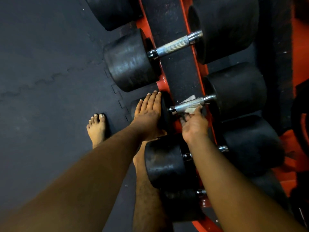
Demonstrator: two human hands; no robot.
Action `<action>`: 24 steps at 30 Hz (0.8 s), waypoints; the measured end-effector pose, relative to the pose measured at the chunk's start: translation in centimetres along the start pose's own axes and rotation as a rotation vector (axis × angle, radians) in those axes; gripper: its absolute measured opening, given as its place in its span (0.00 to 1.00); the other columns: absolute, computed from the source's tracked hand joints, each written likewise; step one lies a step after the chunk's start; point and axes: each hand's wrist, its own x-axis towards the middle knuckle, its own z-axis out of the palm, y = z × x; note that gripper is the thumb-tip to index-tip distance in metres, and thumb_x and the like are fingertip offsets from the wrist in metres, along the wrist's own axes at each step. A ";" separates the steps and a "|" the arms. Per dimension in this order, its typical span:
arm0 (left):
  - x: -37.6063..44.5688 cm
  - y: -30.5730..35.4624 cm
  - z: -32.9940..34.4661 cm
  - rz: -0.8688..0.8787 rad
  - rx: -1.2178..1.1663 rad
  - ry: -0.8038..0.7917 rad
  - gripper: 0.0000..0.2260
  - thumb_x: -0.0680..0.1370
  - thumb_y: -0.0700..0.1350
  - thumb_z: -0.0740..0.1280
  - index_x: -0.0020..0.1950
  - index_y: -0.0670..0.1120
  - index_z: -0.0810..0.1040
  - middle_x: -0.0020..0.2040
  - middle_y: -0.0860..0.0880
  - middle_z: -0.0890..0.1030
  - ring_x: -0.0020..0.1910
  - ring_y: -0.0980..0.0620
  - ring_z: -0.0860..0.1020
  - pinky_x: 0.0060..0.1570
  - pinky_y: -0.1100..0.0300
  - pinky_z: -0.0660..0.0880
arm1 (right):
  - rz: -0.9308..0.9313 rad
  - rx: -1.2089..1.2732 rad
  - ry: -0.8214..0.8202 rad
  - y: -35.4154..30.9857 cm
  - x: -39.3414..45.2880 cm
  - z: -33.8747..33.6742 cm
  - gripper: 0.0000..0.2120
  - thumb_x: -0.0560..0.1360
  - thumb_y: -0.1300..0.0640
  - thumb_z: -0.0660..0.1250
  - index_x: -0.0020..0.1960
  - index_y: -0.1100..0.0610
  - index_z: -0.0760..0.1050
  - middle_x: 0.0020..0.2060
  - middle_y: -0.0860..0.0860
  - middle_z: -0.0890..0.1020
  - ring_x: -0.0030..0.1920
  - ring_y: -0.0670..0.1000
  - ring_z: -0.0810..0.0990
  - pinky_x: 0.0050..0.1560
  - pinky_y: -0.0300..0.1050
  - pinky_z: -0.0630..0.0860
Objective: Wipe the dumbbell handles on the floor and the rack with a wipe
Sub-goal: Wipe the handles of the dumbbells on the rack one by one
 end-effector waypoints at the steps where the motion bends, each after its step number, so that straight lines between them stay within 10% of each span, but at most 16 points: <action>1: 0.0 0.0 0.0 0.001 0.002 0.002 0.63 0.67 0.59 0.79 0.82 0.45 0.34 0.83 0.47 0.38 0.81 0.47 0.36 0.79 0.47 0.37 | -0.008 0.016 0.014 -0.3 0.4 -0.3 0.20 0.85 0.47 0.57 0.75 0.53 0.69 0.71 0.55 0.75 0.71 0.58 0.73 0.68 0.58 0.71; 8: -0.1 0.1 -0.2 -0.003 -0.002 0.001 0.64 0.67 0.58 0.80 0.82 0.45 0.33 0.83 0.47 0.37 0.81 0.47 0.36 0.79 0.49 0.35 | -0.185 -0.038 0.105 -0.7 0.5 -1.6 0.11 0.82 0.66 0.61 0.63 0.62 0.77 0.47 0.54 0.84 0.48 0.52 0.84 0.55 0.51 0.81; 13: -0.1 0.2 -0.2 -0.011 0.004 0.005 0.63 0.67 0.58 0.80 0.82 0.46 0.34 0.83 0.48 0.38 0.82 0.48 0.36 0.78 0.50 0.35 | -0.141 0.055 0.079 -2.2 0.7 -0.3 0.16 0.80 0.72 0.58 0.63 0.64 0.77 0.47 0.56 0.84 0.54 0.57 0.84 0.42 0.43 0.82; 17: -0.1 0.1 -0.2 -0.014 0.011 0.006 0.64 0.66 0.59 0.80 0.82 0.46 0.34 0.83 0.48 0.38 0.81 0.48 0.36 0.78 0.49 0.36 | 0.032 -0.042 -0.067 -0.4 -1.8 -0.3 0.14 0.77 0.75 0.58 0.51 0.61 0.77 0.43 0.57 0.83 0.40 0.52 0.84 0.45 0.45 0.82; 24: 0.0 0.2 -0.2 -0.011 0.020 0.006 0.63 0.67 0.59 0.79 0.82 0.45 0.34 0.83 0.48 0.38 0.81 0.48 0.36 0.79 0.49 0.36 | 0.017 0.179 -0.116 -1.4 -0.3 0.4 0.13 0.82 0.57 0.62 0.62 0.61 0.78 0.57 0.58 0.84 0.57 0.54 0.83 0.62 0.47 0.77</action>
